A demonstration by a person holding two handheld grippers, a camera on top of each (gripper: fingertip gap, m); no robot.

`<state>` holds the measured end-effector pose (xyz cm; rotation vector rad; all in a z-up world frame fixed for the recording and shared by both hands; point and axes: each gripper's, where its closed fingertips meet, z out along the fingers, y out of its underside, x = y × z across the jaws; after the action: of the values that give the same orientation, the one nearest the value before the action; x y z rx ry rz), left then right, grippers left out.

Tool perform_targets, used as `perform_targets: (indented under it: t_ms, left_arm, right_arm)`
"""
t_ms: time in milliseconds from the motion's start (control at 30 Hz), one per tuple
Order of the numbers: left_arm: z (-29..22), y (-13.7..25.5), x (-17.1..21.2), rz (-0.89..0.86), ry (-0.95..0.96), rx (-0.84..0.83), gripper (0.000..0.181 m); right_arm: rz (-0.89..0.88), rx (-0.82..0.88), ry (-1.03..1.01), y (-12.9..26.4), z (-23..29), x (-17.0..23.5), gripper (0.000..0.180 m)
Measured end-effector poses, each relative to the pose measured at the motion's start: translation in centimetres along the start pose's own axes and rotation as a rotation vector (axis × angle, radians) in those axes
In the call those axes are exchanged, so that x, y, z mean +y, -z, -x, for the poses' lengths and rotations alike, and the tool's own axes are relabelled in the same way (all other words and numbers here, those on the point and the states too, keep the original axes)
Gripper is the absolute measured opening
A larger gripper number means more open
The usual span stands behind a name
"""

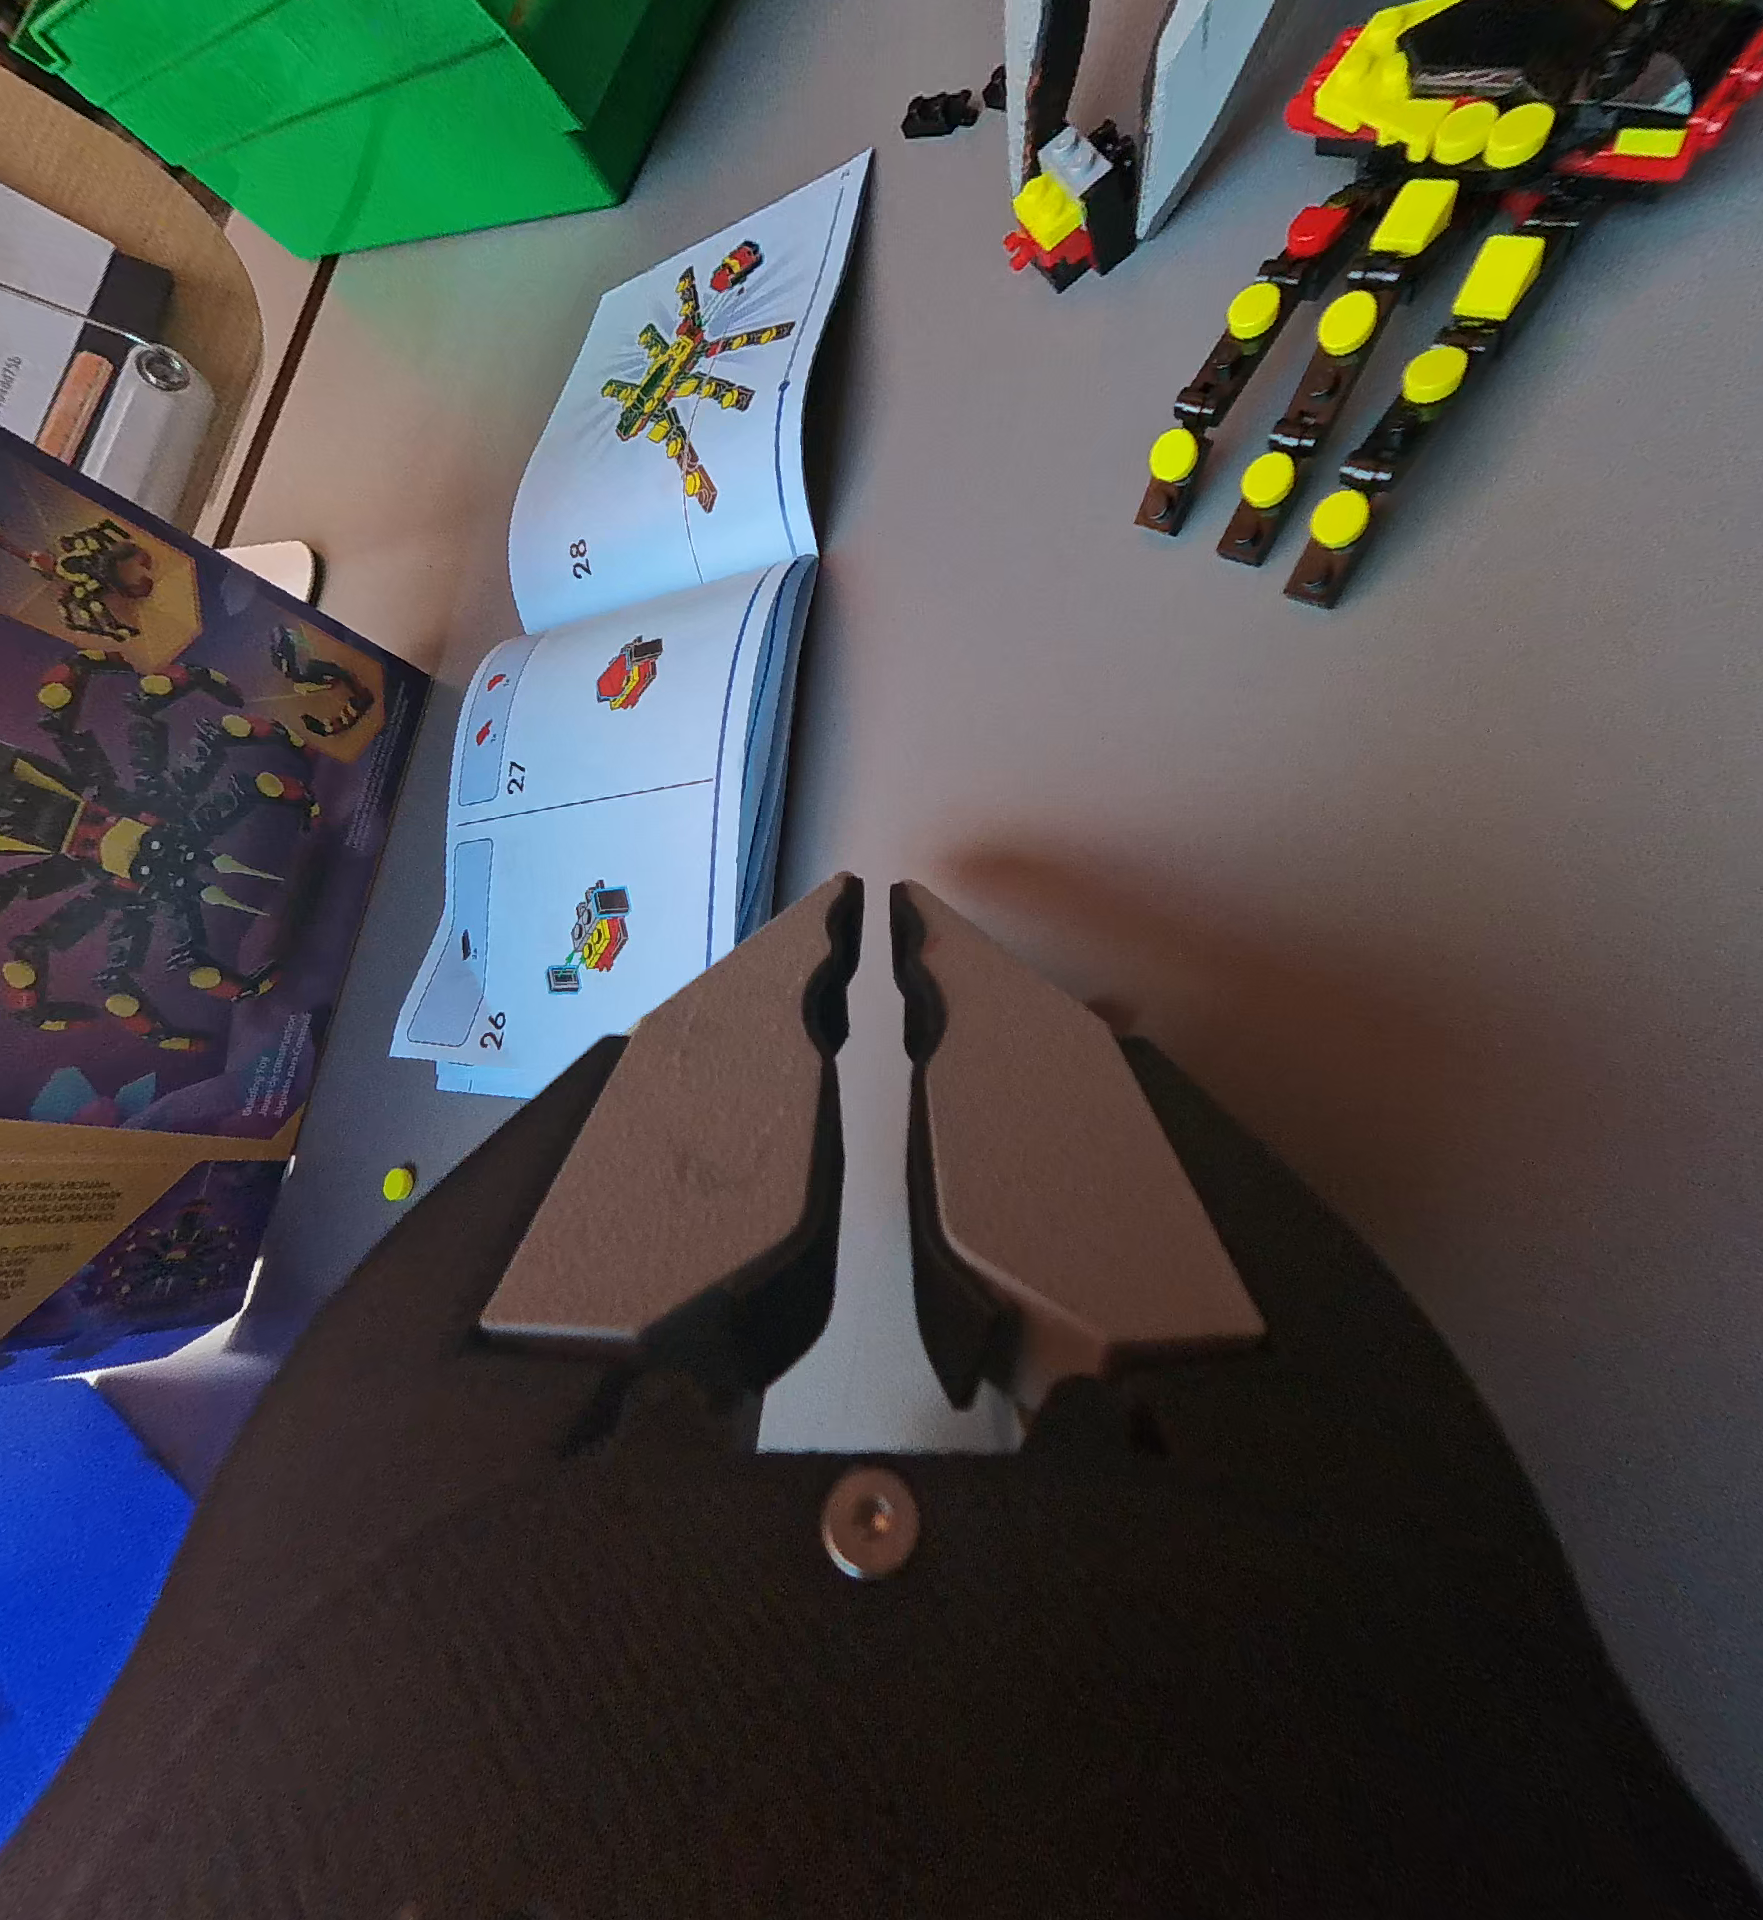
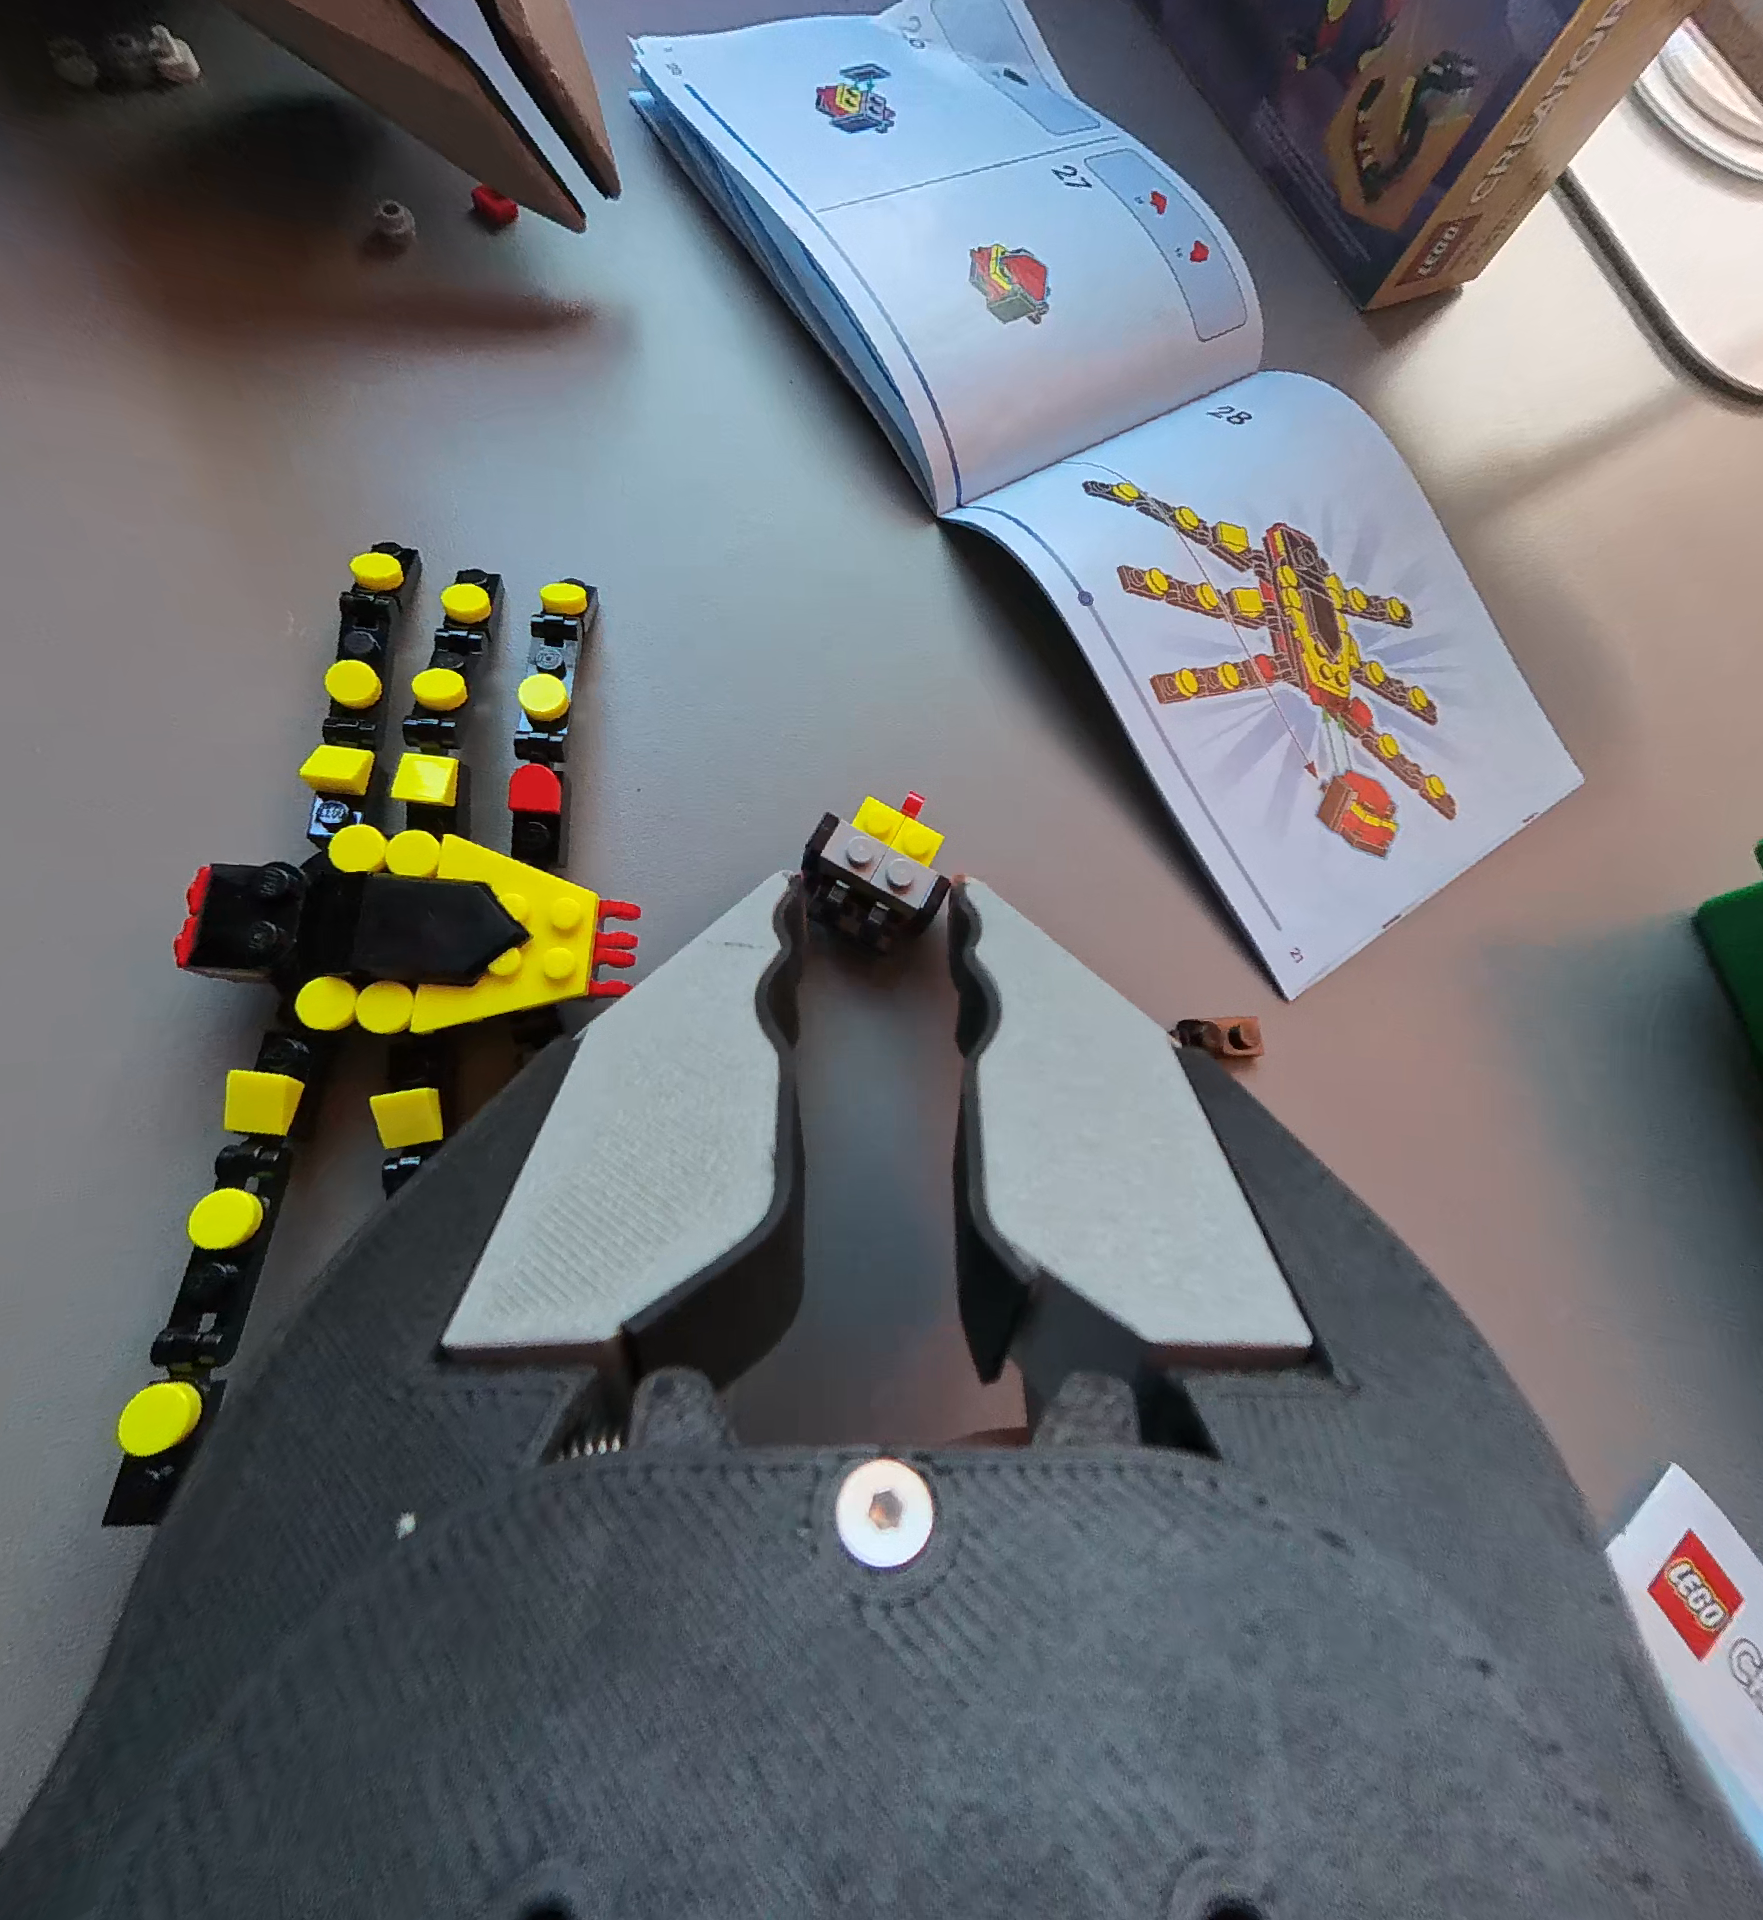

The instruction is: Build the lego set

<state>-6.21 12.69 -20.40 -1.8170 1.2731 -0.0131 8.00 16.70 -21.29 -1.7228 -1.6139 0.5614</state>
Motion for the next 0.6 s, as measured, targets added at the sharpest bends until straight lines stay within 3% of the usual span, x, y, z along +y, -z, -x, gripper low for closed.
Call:
perform_targets:
  t_ms: [33, 600]
  left_arm:
    - [-0.01, -0.04, 0.06, 0.002, 0.003, 0.003, 0.002]
    - [-0.2, 0.1, -0.21, -0.004, -0.009, 0.005, 0.002]
  right_arm:
    - [0.0, -0.005, -0.002, 0.0, 0.01, 0.0, 0.024]
    - [-0.007, -0.011, -0.018, 0.02, -0.14, -0.04, 0.03]
